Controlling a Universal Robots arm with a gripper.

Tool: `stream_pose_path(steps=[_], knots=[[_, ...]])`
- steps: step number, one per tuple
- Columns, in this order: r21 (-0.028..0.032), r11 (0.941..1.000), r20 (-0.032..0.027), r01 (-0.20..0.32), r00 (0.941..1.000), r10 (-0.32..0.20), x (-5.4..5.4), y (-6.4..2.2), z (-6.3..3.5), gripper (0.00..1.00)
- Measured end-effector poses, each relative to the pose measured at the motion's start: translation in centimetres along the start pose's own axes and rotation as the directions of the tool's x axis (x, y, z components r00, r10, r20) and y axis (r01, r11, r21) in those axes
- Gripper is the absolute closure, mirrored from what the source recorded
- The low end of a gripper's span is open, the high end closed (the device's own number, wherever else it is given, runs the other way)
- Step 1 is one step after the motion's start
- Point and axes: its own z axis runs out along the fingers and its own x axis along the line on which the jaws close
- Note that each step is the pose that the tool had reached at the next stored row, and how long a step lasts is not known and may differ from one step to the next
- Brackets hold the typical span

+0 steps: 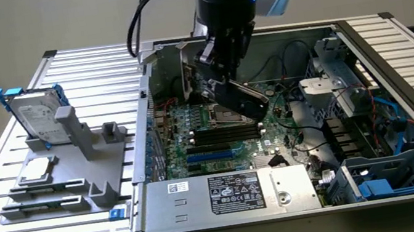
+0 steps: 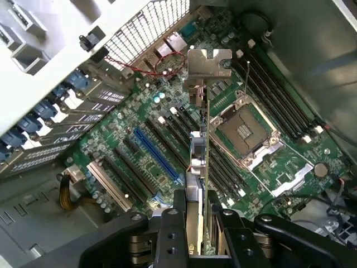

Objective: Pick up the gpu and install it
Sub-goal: 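Insert the gpu into the slot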

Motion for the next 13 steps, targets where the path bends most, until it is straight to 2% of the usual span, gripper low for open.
stream_pose_path(steps=[3,6,10,13], knots=[[0.0009,0.9985,-0.0004,0.054,0.9985,-0.054,0.0,0.00,0.27,0.74],[0.0019,0.9941,-0.0011,0.109,0.9941,-0.109,0.0,0.00,0.54,0.74],[0.0030,0.9837,-0.0018,0.180,0.9837,-0.180,0.0,-0.01,0.88,0.74],[0.0038,0.9724,-0.0025,0.233,0.9724,-0.233,0.0,-0.01,1.15,0.74]])
